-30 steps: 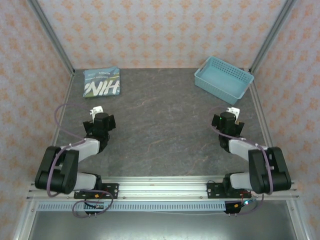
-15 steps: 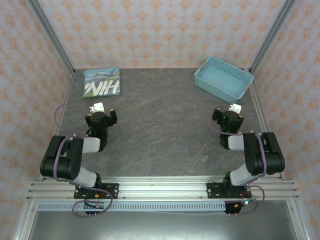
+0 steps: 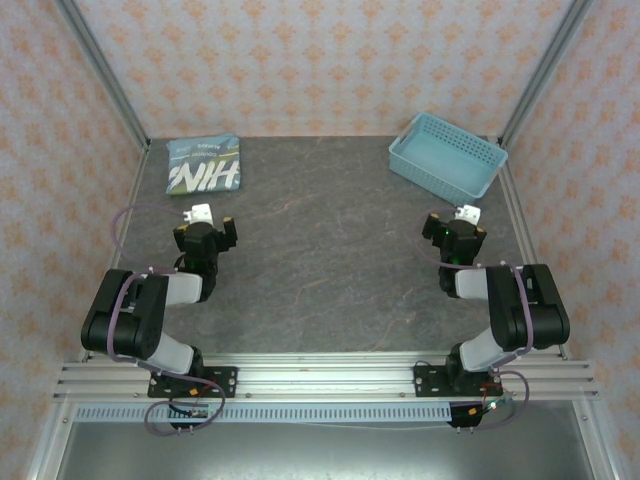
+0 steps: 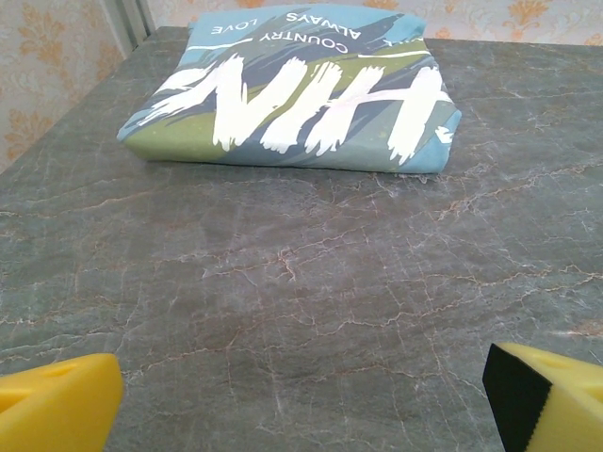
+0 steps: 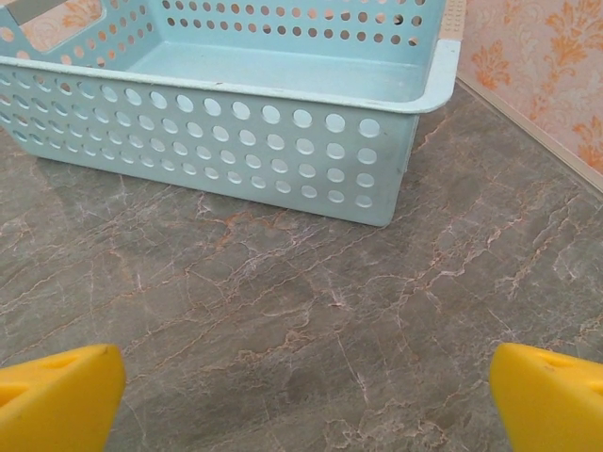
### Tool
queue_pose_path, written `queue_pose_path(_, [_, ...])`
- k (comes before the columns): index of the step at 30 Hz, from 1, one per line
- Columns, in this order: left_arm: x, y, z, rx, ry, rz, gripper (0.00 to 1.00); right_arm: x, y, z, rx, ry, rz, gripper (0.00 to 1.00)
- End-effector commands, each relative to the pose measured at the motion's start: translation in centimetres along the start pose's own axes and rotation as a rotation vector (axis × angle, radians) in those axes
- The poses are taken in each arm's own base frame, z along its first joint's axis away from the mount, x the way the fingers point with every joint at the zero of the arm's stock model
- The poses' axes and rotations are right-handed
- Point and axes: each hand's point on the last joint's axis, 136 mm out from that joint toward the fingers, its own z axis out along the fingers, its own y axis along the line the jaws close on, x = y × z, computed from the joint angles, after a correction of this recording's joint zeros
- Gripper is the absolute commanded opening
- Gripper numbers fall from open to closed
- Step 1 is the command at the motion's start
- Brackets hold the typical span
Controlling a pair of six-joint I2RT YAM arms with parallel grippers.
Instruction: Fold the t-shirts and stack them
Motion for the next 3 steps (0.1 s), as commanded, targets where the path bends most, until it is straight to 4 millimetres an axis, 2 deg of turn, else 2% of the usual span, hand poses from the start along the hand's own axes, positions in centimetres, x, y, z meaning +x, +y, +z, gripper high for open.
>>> queue_pose_path(1, [-0.94,0.24,0.26,-0.028,-0.018,0.021,1.00,-0.35,0.39,0.09,-0.011,-0.007,-0.014,0.99])
queue_pose_path(3, [-0.90,0.25,0.25,-0.028,-0.017,0.022,1.00,-0.34,0.38,0.05,-0.012,-0.009,-0.013,0.99])
